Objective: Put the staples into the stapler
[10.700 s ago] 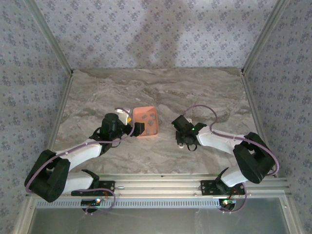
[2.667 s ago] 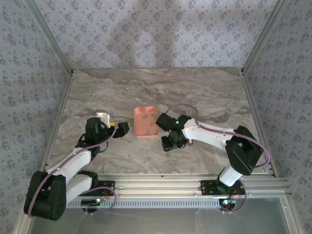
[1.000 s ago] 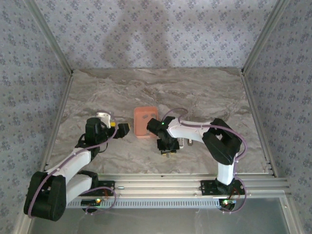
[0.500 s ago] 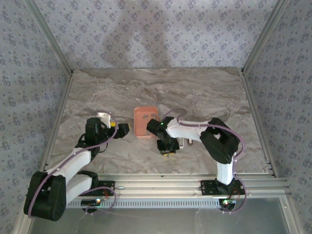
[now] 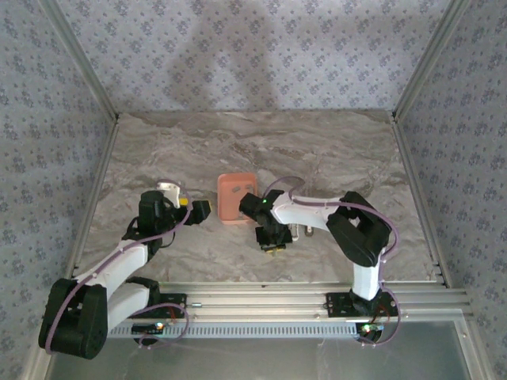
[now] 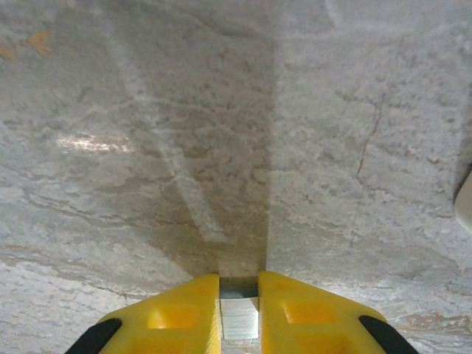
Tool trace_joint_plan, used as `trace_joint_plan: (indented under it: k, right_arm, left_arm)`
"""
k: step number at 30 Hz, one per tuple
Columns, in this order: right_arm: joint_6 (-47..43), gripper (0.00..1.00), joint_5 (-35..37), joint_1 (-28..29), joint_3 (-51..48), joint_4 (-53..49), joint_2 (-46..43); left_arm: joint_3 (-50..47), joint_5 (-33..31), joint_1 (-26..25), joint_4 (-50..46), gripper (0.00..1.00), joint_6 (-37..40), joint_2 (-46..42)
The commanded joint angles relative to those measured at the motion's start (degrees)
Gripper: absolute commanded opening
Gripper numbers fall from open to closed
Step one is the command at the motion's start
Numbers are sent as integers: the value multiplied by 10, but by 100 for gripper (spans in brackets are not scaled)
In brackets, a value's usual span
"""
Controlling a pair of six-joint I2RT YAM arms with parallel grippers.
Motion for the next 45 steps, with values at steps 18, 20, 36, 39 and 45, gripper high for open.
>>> trace_joint_plan:
  k: [18, 20, 36, 39, 45]
  right_arm:
    - [-63, 17, 147, -81, -163, 120, -256]
    - [-75, 17, 148, -95, -177, 128, -270]
    - [-133, 17, 144, -172, -233, 150, -313]
    - [-138, 17, 141, -178, -234, 152, -309]
    - [-146, 17, 131, -189, -235, 177, -299]
  left_arm:
    - [97, -63, -151, 21, 94, 8, 74]
    - [105, -73, -162, 24, 94, 8, 89]
    - [141, -88, -201, 43, 94, 6, 158]
    - [142, -88, -201, 46, 94, 7, 162]
    - [143, -90, -202, 47, 94, 6, 166]
